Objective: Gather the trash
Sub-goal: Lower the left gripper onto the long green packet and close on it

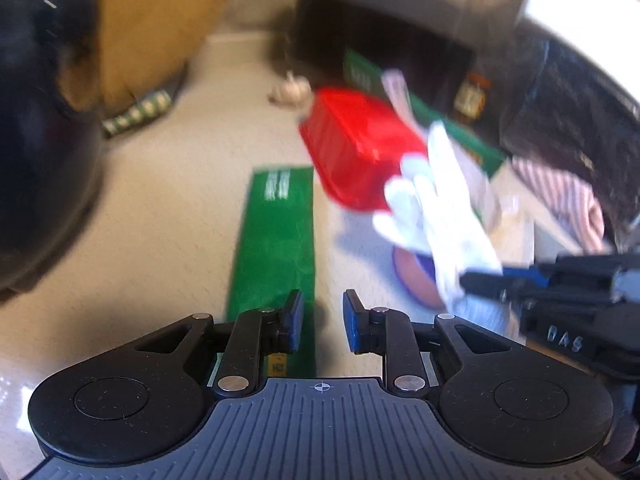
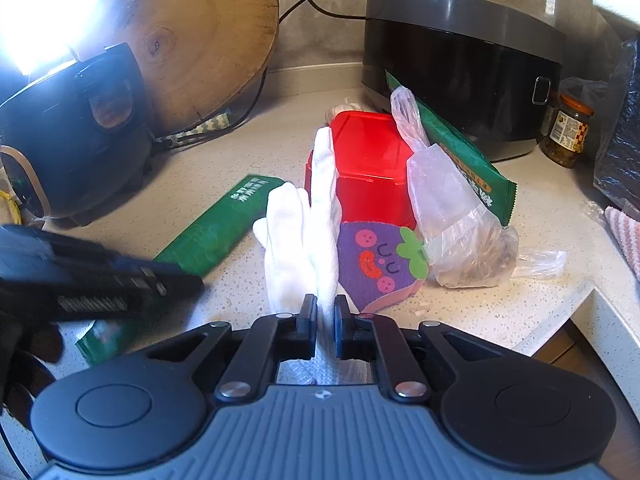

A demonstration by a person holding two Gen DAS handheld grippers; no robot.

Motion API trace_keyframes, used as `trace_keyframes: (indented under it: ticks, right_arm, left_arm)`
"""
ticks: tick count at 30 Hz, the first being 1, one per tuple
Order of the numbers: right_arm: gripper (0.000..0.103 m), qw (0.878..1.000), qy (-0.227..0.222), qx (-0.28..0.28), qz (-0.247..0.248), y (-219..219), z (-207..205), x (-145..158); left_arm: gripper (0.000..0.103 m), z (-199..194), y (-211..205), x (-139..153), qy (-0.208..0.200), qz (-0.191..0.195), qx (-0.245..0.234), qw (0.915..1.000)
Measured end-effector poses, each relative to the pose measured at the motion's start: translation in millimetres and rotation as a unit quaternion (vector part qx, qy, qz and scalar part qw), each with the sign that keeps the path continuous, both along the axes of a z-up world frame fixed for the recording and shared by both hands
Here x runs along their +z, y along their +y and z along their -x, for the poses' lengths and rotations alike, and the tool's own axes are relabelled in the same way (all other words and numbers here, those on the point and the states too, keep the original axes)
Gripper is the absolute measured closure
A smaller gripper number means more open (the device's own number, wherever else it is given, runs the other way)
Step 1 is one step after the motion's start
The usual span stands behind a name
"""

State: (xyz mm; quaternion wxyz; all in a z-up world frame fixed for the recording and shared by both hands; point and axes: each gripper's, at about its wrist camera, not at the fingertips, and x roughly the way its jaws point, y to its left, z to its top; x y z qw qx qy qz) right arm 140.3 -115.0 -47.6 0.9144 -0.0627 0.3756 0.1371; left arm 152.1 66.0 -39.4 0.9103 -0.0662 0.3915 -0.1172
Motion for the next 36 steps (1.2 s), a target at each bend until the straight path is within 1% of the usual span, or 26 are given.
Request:
trace_keyframes:
  ticks: [2,4,5,7,9,11,16,20,21,23,25,26,28,29,34,36]
  right_arm:
    - [0.094,1.000,-0.002,-0.001,-0.001,0.2,1.0,-0.5]
    - [0.094,1.000,-0.005,-0.001,0.001,1.0,2.0,-1.0]
    - [0.094,1.000,-0.007,0.000,0.002,1.6,3.0,-1.4]
    - [0.094,1.000,-0.012,0.003,0.005,1.8,5.5,-2.3]
    - [0.093,1.000,-0.015,0.003,0.004,1.3,7.7,-3.2]
    - [0.093,1.000,-0.017,0.003,0.002,0.5,9.3,-3.7]
    - [0.092,1.000,-0.017,0.003,-0.004,-1.9,10.8,-4.2]
    - [0.092,1.000,-0.018,0.004,-0.006,-2.5,10.3,-4.4]
    - [0.092,1.000,-0.019,0.005,-0.004,-2.6,9.7,-4.3]
    - [0.092,1.000,-0.020,0.006,-0.002,-2.1,9.6,-4.2]
    - [0.092,1.000,-0.020,0.006,-0.003,-2.6,9.2,-4.5]
    - [0.092,1.000,-0.020,0.006,-0.003,-3.2,9.3,-4.5]
    - [0.092,1.000,-0.020,0.007,-0.002,-3.3,9.9,-4.7]
    - [0.092,1.000,-0.021,0.007,-0.003,-3.4,10.2,-4.9]
    - [0.092,1.000,-0.021,0.008,-0.003,-4.2,10.8,-5.1]
    - [0.092,1.000,-0.021,0.007,-0.004,-4.2,11.0,-5.2]
  left_arm:
    - [0.078,-2.1,3.0,1.6,0.001,-0.021,0.007,0.9998]
    - [0.078,-6.7,2.9,-3.1,0.021,-0.036,0.001,0.9991]
    - [0.078,-9.6,1.7,-5.0,0.029,-0.038,-0.004,0.9988]
    - [0.078,-10.2,-2.6,-7.0,0.029,-0.043,-0.019,0.9985]
    - [0.078,-13.2,-7.6,-12.1,0.047,-0.031,-0.036,0.9977]
    - [0.077,-12.3,-11.5,-13.9,0.042,-0.028,-0.037,0.9980]
    - [0.077,-15.8,-11.3,-15.2,0.047,-0.016,-0.034,0.9982]
    - [0.077,-14.3,-10.6,-15.3,0.046,-0.017,-0.035,0.9982]
    - [0.077,-12.8,-10.1,-13.7,0.047,-0.016,-0.033,0.9982]
    - [0.077,-7.1,-9.0,-6.5,0.036,-0.020,-0.028,0.9988]
    - [0.077,-1.6,-5.3,2.6,0.015,-0.037,-0.028,0.9988]
    - [0.077,-0.1,-4.5,5.9,0.006,-0.056,-0.027,0.9980]
    - [0.077,0.5,-3.8,8.4,-0.004,-0.107,-0.025,0.9939]
    - [0.077,-0.6,-3.3,8.0,-0.002,-0.118,-0.025,0.9927]
    - [0.076,-7.7,-2.0,-4.7,0.028,-0.109,-0.036,0.9930]
    - [0.075,-7.1,-4.6,-5.7,0.024,-0.104,-0.039,0.9935]
